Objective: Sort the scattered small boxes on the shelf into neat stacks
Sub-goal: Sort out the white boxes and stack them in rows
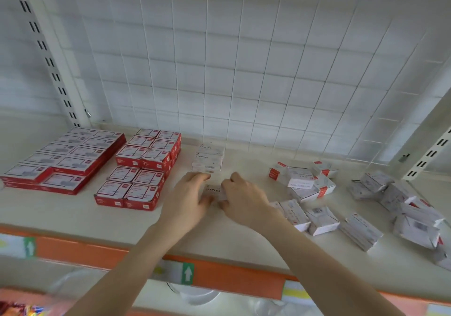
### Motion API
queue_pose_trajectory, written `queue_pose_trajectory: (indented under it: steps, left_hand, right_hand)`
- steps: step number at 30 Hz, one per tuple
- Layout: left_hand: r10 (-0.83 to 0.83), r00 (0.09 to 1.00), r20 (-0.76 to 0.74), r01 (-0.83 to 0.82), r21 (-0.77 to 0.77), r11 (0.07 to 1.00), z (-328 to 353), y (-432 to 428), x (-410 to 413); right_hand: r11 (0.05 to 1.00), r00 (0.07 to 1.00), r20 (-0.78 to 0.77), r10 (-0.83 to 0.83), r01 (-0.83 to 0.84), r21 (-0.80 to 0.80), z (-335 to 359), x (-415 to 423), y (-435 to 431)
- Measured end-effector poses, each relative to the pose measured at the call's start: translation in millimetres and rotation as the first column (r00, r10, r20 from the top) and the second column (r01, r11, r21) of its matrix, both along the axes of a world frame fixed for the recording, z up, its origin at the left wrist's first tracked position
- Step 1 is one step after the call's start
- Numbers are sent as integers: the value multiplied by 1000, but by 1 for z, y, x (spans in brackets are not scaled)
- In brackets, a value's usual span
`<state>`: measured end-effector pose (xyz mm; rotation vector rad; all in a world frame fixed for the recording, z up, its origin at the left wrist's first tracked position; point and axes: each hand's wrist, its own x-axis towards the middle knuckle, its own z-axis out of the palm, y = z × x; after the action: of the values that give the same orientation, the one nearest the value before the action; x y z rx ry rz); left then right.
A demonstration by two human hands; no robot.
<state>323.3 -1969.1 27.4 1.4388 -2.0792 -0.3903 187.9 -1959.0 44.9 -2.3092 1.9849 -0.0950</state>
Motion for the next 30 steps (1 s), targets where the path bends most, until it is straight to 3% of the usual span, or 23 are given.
queue_pose_trajectory:
  steps: [5, 10, 18, 25, 30]
  left_hand:
    - [-37, 992, 123, 24, 101, 995, 0, -8, 16]
    - [-153, 955, 255, 127, 116, 985, -4, -14, 21]
    - [-202, 863, 462, 172, 105, 979, -5, -14, 25]
    - [-259, 793, 551, 232, 121, 965, -4, -8, 28]
    - [-257, 810, 527, 235, 110, 966, -13, -11, 27]
  right_hand:
    - [999, 999, 43, 2, -4, 41, -4, 5, -12]
    - [998, 997, 67, -45, 42, 42, -7, 7, -16]
    - [985, 959, 233, -162, 173, -26, -9, 23, -32]
    - [979, 950, 248, -189, 201, -24, -12, 19, -29]
    - [969, 942, 246, -230, 245, -29, -12, 15, -27]
